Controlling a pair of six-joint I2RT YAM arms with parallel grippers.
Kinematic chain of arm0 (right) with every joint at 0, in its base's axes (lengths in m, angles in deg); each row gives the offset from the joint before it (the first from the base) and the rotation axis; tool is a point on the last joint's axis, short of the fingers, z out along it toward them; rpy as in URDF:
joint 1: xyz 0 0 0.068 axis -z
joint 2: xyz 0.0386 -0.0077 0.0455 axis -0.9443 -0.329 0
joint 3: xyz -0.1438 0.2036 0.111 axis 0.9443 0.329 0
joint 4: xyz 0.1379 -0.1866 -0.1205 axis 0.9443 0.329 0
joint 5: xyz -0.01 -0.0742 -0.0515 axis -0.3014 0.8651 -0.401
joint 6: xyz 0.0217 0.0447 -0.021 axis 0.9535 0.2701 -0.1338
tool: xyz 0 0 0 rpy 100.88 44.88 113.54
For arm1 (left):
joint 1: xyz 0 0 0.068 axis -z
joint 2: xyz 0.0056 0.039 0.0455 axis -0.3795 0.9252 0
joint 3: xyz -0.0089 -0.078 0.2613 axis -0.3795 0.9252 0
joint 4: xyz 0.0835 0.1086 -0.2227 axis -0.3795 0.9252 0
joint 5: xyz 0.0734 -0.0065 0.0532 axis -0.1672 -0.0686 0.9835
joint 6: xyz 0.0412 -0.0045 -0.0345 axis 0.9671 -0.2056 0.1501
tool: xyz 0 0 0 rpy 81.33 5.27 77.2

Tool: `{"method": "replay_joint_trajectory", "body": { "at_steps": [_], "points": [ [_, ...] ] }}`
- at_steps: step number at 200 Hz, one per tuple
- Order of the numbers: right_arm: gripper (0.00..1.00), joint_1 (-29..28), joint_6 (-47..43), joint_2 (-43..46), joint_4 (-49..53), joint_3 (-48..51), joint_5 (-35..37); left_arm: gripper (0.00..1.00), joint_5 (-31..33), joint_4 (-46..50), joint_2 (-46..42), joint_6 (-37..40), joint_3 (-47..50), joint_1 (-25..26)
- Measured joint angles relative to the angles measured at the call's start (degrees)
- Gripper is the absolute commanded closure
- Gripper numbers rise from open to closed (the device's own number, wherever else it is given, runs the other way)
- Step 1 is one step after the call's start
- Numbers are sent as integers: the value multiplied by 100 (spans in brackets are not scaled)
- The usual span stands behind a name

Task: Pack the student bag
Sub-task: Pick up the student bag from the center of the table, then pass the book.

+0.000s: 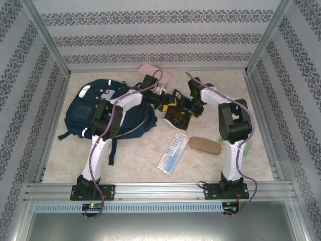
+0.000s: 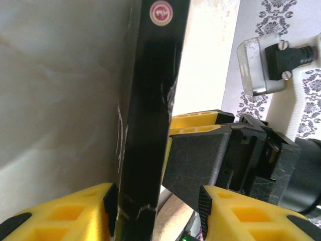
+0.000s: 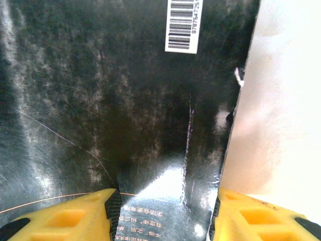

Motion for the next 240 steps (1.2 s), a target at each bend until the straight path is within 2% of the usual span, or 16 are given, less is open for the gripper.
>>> {"method": "replay_joint_trajectory", "body": {
  "at_steps": [10, 46, 72, 100, 128, 177, 240],
  "points": [
    [49, 2, 0, 0, 0, 0, -2, 60, 87, 197, 22, 140, -105, 20],
    [47, 4, -4, 9, -2, 7, -37, 89, 321, 481, 22, 389, -96, 39],
    [43, 98, 52, 203, -210, 238, -144, 99, 326, 330, -63, 236, 76, 37],
    [38, 385, 334, 719, -811, 789, -686, 100, 153, -262, -361, -262, 472, 0],
    [35, 730, 892, 1307, -1849, 1338, -1554, 100, -72, -1156, -719, -953, 730, -83],
    [29, 807, 1853, 1493, -3532, 1606, -2551, 100, -402, -2741, -1045, -2186, 879, -295],
    [9, 1043, 2837, 1574, -4859, 2155, -3244, 100, -553, -3130, -1196, -2553, 1051, -369]
  ]
}}
